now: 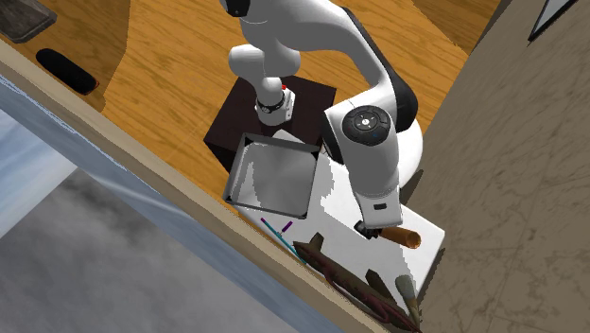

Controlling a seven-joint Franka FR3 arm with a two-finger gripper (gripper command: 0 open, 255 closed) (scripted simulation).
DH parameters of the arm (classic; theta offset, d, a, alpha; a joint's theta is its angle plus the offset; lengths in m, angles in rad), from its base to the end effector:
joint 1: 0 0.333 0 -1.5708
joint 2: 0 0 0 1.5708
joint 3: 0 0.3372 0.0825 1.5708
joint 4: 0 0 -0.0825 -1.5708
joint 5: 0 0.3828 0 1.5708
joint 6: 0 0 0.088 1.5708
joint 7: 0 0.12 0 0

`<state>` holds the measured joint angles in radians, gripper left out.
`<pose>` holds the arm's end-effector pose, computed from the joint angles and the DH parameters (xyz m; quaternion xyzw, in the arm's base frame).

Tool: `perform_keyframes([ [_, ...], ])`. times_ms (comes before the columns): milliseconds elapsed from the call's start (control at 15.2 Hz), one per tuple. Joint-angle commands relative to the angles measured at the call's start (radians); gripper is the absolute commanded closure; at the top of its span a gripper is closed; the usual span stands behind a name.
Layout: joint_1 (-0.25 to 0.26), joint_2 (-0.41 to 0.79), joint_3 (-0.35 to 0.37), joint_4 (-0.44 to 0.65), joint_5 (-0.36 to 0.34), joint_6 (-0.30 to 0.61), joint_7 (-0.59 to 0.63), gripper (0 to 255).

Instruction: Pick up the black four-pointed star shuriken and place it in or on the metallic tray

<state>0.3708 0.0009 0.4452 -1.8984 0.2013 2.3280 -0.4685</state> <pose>0.4085 0.4420 0.5527 -0.8096 -0.5407 -0.1936 0.1215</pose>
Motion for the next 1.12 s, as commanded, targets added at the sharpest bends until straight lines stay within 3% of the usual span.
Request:
perform_keyframes([
  [0,0.000,0.001,0.000,0.000,0.000,0.000,0.000,255],
  [1056,-0.005,-0.007,-0.004,0.178,-0.020,-0.184,0.033,255],
])
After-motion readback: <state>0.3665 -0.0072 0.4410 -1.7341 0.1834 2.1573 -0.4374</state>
